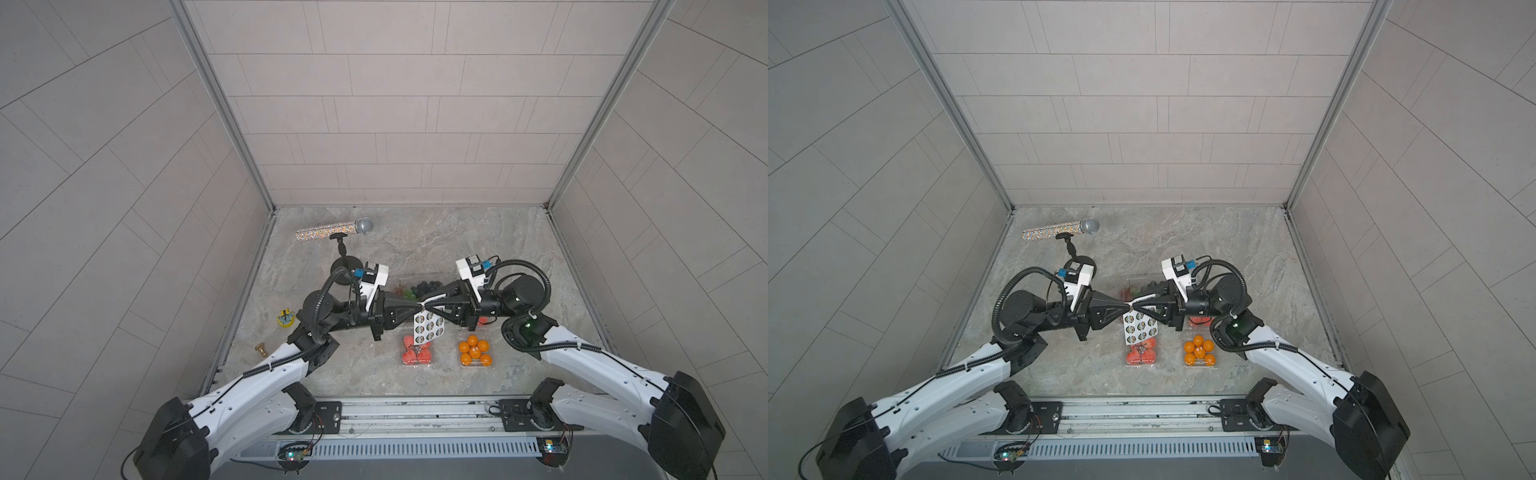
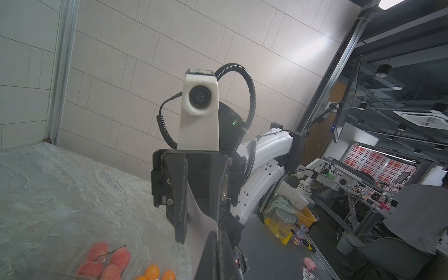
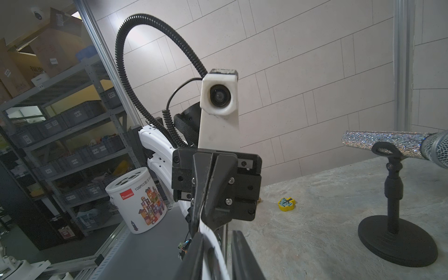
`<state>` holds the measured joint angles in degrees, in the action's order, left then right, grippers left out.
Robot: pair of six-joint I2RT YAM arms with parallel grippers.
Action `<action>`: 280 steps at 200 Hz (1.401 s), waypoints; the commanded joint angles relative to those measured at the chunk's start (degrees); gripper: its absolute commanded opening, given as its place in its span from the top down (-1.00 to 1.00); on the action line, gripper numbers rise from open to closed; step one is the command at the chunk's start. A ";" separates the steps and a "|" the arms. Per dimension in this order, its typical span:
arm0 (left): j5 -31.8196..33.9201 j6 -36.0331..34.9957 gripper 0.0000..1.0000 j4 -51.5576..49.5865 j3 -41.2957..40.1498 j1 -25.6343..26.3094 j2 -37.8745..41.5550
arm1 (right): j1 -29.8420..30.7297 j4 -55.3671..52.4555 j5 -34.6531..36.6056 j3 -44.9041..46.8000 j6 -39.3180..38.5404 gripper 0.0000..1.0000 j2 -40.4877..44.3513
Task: Label fruit boxes
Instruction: Tear off the label from the label sticker.
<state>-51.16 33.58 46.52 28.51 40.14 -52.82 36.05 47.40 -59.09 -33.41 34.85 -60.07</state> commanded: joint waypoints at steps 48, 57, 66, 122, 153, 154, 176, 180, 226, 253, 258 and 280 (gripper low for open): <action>-0.32 -1.00 1.00 1.90 1.19 -0.24 -0.70 | 0.68 4.12 -0.94 0.54 1.28 0.49 -0.84; -0.35 -1.06 1.00 1.78 1.19 -0.24 -0.66 | 0.61 4.37 -1.11 0.54 1.50 0.49 -0.83; -0.31 -1.15 1.00 1.73 1.11 -0.24 -0.62 | 0.65 4.39 -1.11 0.54 1.54 0.50 -0.83; -0.11 -1.33 1.00 1.78 1.28 -0.24 -1.19 | 0.62 4.85 -1.68 0.71 1.71 0.94 -0.96; 0.65 -1.72 1.00 1.20 1.30 -0.27 -1.35 | 0.64 4.61 -1.40 0.97 1.35 1.00 -0.41; 0.64 -1.74 1.00 1.20 1.29 -0.25 -1.38 | 0.66 4.58 -1.35 0.97 1.35 1.00 -0.40; 0.79 -1.59 0.88 1.74 0.78 -0.24 -0.99 | 0.62 4.37 -0.85 0.98 0.94 1.00 -0.68; 0.86 -1.59 0.76 1.99 0.45 -0.24 -0.55 | 0.45 4.37 -0.85 0.98 0.99 1.00 -0.70; 3.24 -7.08 -0.40 -5.62 -0.74 -0.24 4.90 | -0.22 4.52 -0.23 1.18 1.20 1.00 0.40; 3.99 -9.36 -0.68 -7.46 -2.07 -0.24 4.93 | -0.28 4.40 -0.15 1.24 1.28 1.00 1.20; 3.94 -9.68 -0.70 -7.35 -2.45 -0.24 4.74 | -0.28 4.39 -0.07 1.33 1.27 1.00 1.35; 3.12 -10.09 -0.73 -5.97 -3.19 0.18 3.08 | -0.34 4.03 0.47 1.25 0.96 1.00 1.46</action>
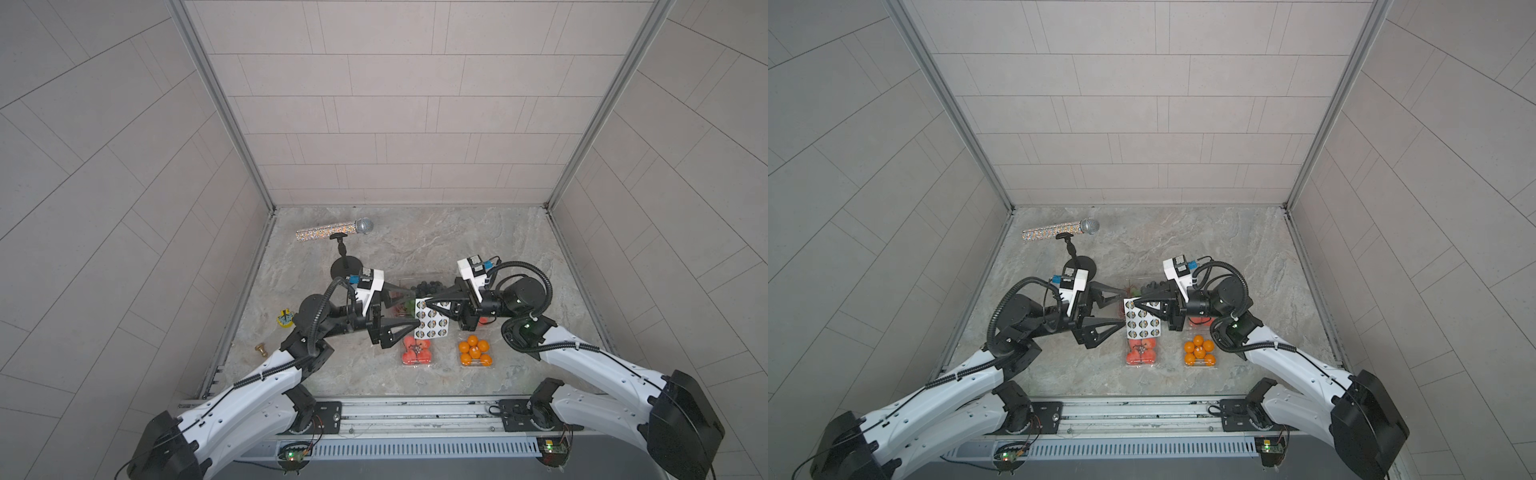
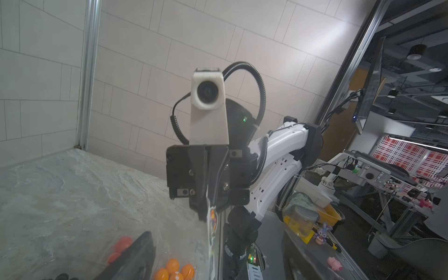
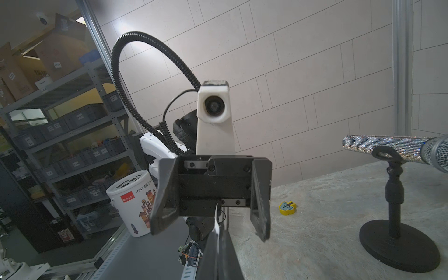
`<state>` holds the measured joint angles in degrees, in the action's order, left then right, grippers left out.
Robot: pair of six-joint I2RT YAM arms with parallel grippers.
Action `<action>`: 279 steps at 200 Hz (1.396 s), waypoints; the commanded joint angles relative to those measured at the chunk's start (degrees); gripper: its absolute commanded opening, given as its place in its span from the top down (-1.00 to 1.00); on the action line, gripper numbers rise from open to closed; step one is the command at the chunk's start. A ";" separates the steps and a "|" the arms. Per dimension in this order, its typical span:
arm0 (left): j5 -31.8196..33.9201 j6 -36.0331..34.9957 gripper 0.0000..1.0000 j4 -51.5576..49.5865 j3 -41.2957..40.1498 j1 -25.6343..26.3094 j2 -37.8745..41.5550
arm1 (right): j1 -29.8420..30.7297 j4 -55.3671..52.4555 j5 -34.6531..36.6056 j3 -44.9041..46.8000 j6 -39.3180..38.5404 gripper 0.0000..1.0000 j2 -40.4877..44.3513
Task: Label fruit boxes
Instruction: Tear off the label from the label sticker.
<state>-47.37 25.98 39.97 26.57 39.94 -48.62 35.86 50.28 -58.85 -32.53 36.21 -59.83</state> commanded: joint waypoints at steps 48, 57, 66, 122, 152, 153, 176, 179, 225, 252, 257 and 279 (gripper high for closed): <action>0.18 -3.17 -0.48 3.24 -1.46 1.42 -2.87 | 0.02 1.74 0.33 -0.25 0.17 1.00 -0.26; 0.26 -3.29 -0.39 3.34 -1.34 1.45 -3.18 | 0.03 2.09 0.31 -0.25 0.43 1.00 -0.44; 0.48 -3.06 -0.34 3.66 -1.43 1.45 -3.46 | 0.00 2.19 0.45 -0.25 0.49 1.00 -0.54; 0.60 -2.16 -0.18 5.69 -1.44 1.79 -5.18 | 0.02 2.36 0.75 -0.27 0.50 1.00 -1.34; 0.01 -1.32 0.08 7.56 -1.30 1.77 -6.79 | 0.06 2.61 0.66 -0.24 0.44 1.00 -1.34; 0.00 -1.30 0.09 7.66 -1.32 1.74 -6.86 | 0.03 2.62 0.66 -0.24 0.44 1.00 -1.34; 0.05 -0.71 0.34 8.84 -1.34 1.80 -7.62 | 0.00 2.67 0.74 0.00 0.18 1.00 -1.60; 0.10 -0.65 0.38 8.94 -1.34 1.77 -7.69 | 0.01 2.71 0.75 0.00 0.18 1.00 -1.65; 0.37 -0.66 0.89 8.91 -1.08 1.81 -8.55 | 0.10 3.59 0.81 0.02 0.45 1.00 -2.31; 0.00 -0.24 1.00 9.34 -1.25 1.80 -8.23 | 0.09 3.47 1.12 0.19 0.26 1.00 -2.48; 0.02 -0.14 1.00 9.34 -1.25 1.80 -8.15 | 0.10 3.32 1.27 0.19 0.11 0.98 -2.56; 0.03 -0.20 1.00 8.95 -1.39 1.75 -7.67 | 0.13 2.34 2.15 0.04 -0.75 0.82 -2.57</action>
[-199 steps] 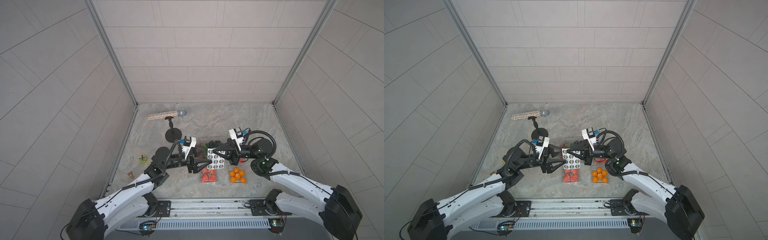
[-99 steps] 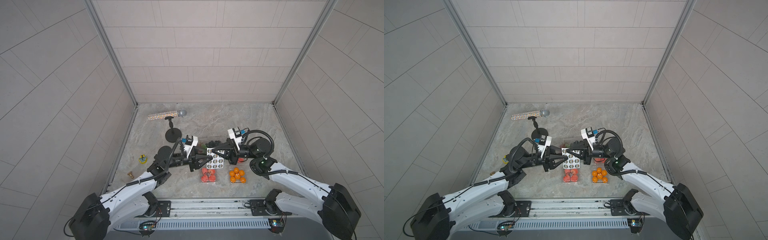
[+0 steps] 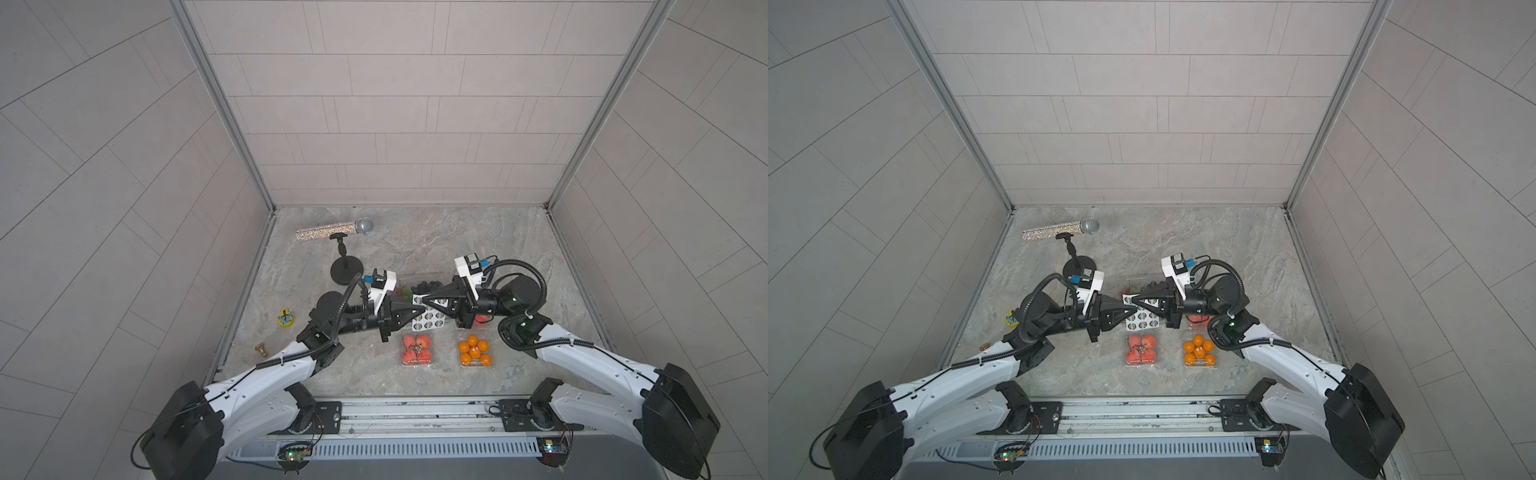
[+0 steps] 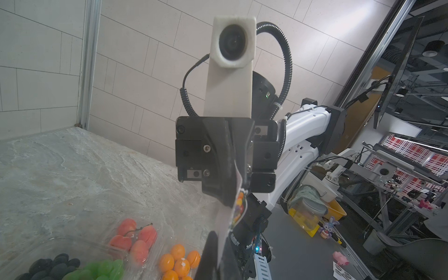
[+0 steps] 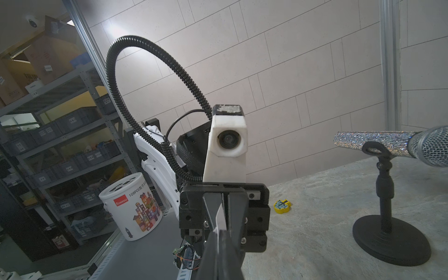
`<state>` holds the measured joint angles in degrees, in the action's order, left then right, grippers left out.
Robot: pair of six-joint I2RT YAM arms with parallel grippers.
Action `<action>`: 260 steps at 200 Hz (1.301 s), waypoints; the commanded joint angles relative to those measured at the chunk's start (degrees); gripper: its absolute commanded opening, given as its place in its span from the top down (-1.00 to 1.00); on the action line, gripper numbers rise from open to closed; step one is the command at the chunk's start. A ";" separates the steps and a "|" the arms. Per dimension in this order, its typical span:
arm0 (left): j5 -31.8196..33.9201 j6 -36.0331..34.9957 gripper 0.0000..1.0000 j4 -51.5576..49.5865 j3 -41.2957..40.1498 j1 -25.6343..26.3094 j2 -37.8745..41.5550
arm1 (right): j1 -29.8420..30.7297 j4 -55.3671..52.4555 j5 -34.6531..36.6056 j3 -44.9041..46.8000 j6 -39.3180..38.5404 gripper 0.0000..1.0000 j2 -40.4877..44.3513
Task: Label fruit boxes
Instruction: Tear off the label from the label sticker.
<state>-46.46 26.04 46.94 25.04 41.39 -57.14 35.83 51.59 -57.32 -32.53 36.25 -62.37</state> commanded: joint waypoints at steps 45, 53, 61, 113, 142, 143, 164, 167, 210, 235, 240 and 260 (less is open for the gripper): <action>-1.46 0.06 1.00 2.39 -0.05 0.42 0.82 | 0.28 0.61 1.02 -0.33 -1.01 0.71 -0.65; -1.44 0.14 1.00 2.62 -0.08 0.37 0.81 | 0.21 0.63 1.15 -0.34 -0.97 0.70 -0.81; -1.52 0.24 1.00 2.67 -0.08 0.43 0.74 | 0.25 0.68 1.16 -0.35 -1.01 0.68 -0.96; -2.15 0.59 1.00 3.69 0.01 0.63 -0.25 | 0.69 1.83 1.51 -0.91 -0.47 0.62 -1.86; -1.81 0.12 1.00 3.03 -0.16 0.63 0.14 | 0.65 1.24 0.21 -2.02 0.03 0.61 -2.72; -1.80 0.13 1.00 2.92 -0.16 0.63 0.21 | 0.65 1.28 0.24 -1.92 0.04 0.61 -2.70; -1.30 -0.44 1.00 2.22 -0.42 0.63 0.61 | 0.73 2.33 1.68 -1.05 -0.22 0.59 -2.14; -1.26 -0.53 1.00 2.03 -0.36 0.63 0.76 | 0.77 2.31 1.68 -1.11 -0.21 0.58 -2.10; 3.90 -2.12 1.00 -2.38 0.07 0.57 1.85 | 0.66 1.30 2.30 -0.63 0.44 0.06 -1.15; 9.84 -5.72 1.00 -10.43 1.35 0.57 4.30 | 0.43 -10.99 9.15 0.01 -5.05 -0.26 4.02; 11.36 -6.41 1.00 -11.98 1.56 0.62 4.80 | 0.43 -15.04 12.09 -0.01 -6.90 -0.32 5.85; 19.82 -9.79 1.00 -18.91 2.20 0.55 7.39 | 1.02 -37.30 32.61 -2.22 -12.42 -0.41 13.54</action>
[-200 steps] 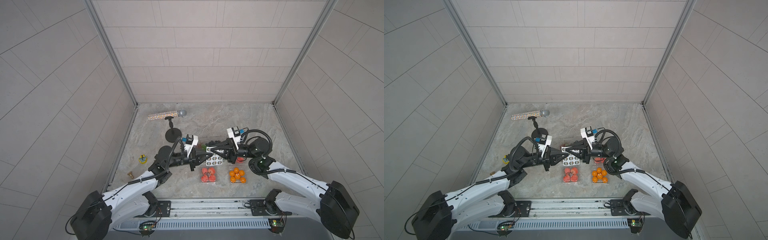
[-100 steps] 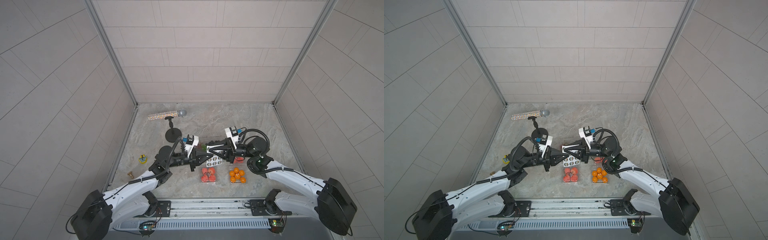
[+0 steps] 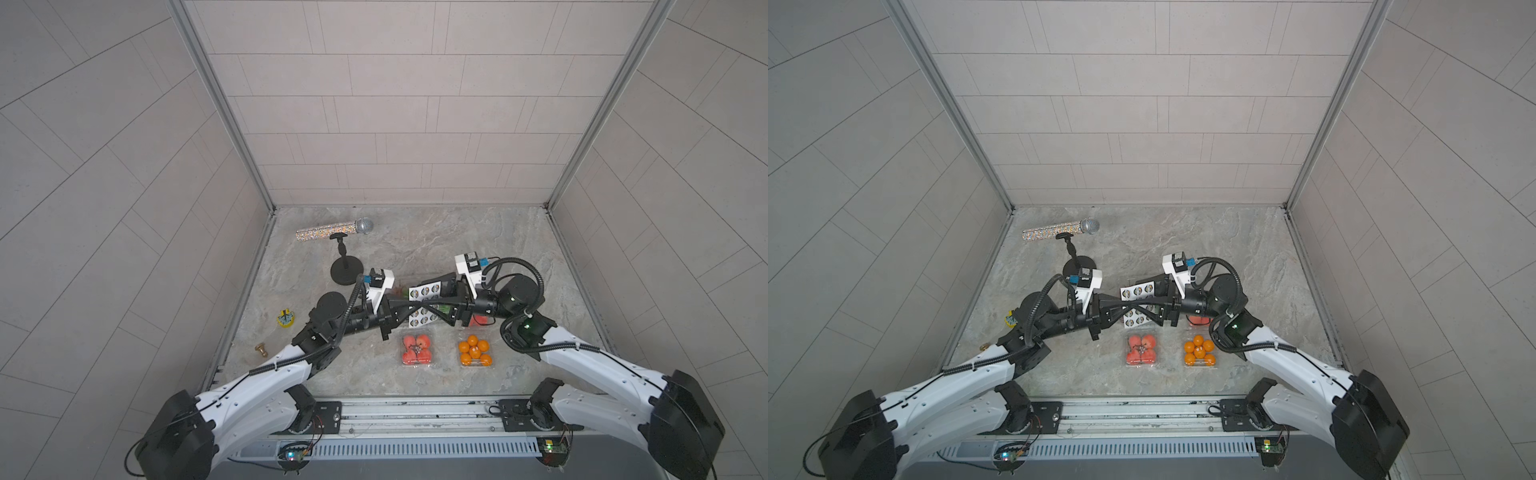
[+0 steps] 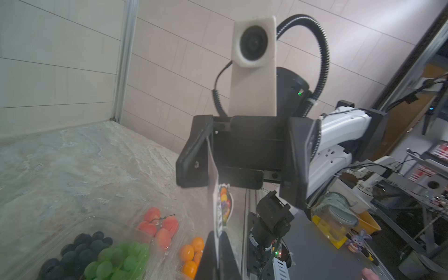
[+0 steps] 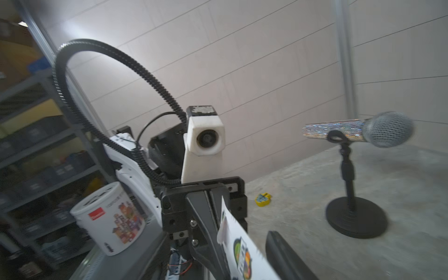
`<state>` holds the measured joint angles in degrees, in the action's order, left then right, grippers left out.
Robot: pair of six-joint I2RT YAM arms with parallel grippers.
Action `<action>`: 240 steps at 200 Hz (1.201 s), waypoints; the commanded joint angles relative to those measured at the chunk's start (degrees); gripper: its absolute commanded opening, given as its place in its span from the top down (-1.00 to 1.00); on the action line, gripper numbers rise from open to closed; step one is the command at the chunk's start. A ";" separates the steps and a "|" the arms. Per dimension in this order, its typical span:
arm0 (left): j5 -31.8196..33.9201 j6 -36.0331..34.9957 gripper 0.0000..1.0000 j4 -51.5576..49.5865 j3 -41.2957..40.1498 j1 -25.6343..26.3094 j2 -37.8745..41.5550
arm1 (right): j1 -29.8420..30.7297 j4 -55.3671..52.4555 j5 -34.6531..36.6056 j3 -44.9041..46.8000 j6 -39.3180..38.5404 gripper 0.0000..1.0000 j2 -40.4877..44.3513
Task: Label fruit boxes
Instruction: Tear off the label from the label sticker.
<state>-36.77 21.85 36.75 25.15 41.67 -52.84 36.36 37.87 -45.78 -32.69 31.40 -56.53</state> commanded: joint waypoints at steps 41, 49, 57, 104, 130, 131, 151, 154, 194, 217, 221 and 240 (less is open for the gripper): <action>19.27 -9.04 1.00 -13.37 2.28 0.33 4.08 | 4.55 -36.60 38.39 -5.36 -8.05 -0.49 13.37; 19.69 -8.99 1.00 -12.99 2.14 0.32 3.93 | 6.17 -36.02 39.19 -5.84 -8.46 -0.43 12.60; 19.72 -9.01 1.00 -12.84 2.10 0.30 3.80 | 7.74 -34.79 38.97 -6.38 -9.09 -0.37 11.37; 19.11 -9.07 1.00 -12.74 1.85 0.32 4.12 | 13.11 -30.09 34.31 -11.36 -9.31 -0.09 1.87; 18.89 -9.01 1.00 -12.87 2.01 0.36 3.93 | 14.59 -27.99 32.58 -12.83 -9.51 -0.04 -1.98; 18.82 -9.01 1.00 -12.86 2.01 0.35 3.91 | 14.65 -27.96 32.46 -12.83 -9.47 -0.04 -2.08; 18.30 -8.94 1.00 -12.56 1.92 0.34 3.76 | 15.35 -26.66 31.29 -13.53 -9.25 -0.01 -3.81; 18.26 -9.00 1.00 -12.44 1.86 0.41 3.79 | 15.47 -26.52 31.34 -13.62 -9.25 0.00 -4.01; 17.36 -8.88 1.00 -12.14 1.84 0.37 4.04 | 15.85 -26.18 32.43 -15.17 -10.15 0.09 -6.44; 16.87 -8.84 1.00 -12.00 1.75 0.32 4.11 | 15.85 -25.40 32.34 -15.41 -10.23 0.17 -7.38; 16.72 -8.81 1.00 -11.93 1.69 0.34 4.14 | 15.85 -25.30 32.33 -15.54 -10.28 0.17 -7.60; 15.57 -9.01 1.00 -11.24 1.44 0.34 3.90 | 15.87 -24.92 32.51 -15.88 -10.18 0.22 -8.37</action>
<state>-19.20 13.82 23.55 25.93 41.69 -49.39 51.88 11.16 -13.67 -47.13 22.00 -64.23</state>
